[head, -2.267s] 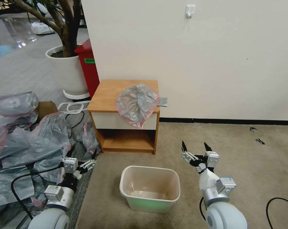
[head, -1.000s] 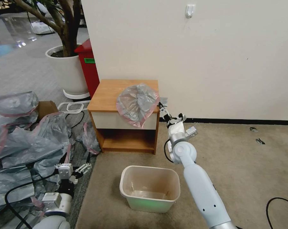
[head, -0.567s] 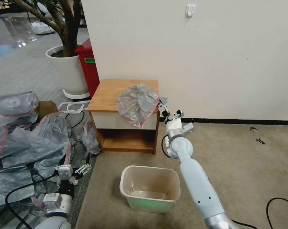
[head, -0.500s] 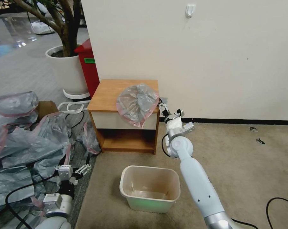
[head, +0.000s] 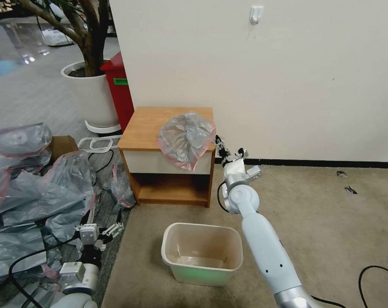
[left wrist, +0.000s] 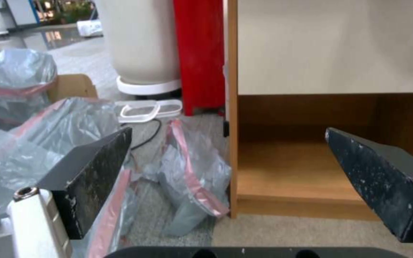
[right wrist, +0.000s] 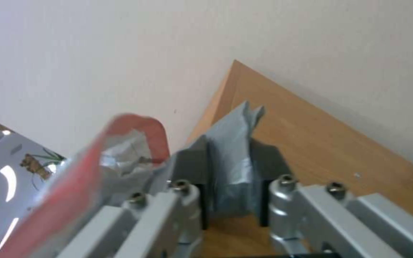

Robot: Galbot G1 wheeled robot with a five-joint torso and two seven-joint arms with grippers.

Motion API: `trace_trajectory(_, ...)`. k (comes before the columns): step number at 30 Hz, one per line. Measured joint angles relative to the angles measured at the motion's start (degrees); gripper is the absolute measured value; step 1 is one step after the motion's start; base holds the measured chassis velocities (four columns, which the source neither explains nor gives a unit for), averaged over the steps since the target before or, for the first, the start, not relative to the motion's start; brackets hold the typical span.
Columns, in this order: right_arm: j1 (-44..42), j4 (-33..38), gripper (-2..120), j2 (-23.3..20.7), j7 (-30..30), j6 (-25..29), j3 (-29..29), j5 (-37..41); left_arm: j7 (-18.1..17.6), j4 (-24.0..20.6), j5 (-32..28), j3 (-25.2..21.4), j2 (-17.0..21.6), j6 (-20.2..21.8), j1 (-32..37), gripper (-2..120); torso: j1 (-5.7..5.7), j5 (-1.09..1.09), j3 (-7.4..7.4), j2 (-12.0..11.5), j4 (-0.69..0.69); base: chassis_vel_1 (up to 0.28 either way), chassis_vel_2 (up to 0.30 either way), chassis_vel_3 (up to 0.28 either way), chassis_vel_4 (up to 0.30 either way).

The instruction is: Pick up the garbage bag from the table and place it over the trash can.

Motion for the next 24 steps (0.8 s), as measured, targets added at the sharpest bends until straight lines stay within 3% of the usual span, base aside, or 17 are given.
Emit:
trace_trajectory(4, -0.03, 0.43, 1, 0.24, -0.01, 0.0, 0.0, -0.02, 0.0, 0.28, 0.3, 0.36, -0.24, -0.09, -0.03, 100, 0.0, 0.0, 0.0, 0.0, 0.0, 0.0, 0.0, 0.0, 0.0)
trace_trajectory(6, -0.02, 0.51, 0, 0.32, -0.01, 0.0, 0.01, -0.04, 0.0, 0.31, 0.36, 0.37, -0.27, -0.14, -0.04, 100, 0.0, 0.0, 0.0, 0.0, 0.0, 0.0, 0.0, 0.0, 0.0)
trace_trajectory(19, -0.85, 2.51, 0, 0.34, 0.45, 0.04, 0.27, -0.17, 0.0, 0.48, 0.39, 0.37, -0.26, -0.53, -0.01, 100, 0.0, 0.0, 0.0, 0.0, 0.01, 0.0, 0.0, 0.0, 0.0)
trace_trajectory(24, -3.74, 7.83, 0, -1.1, 3.44, -0.86, -0.86, -0.24, 0.0, 0.7, 0.43, 0.47, -0.36, -0.55, -0.09, 100, 0.0, 0.0, 0.0, 0.0, 0.0, 0.0, 0.0, 0.0, 0.0)
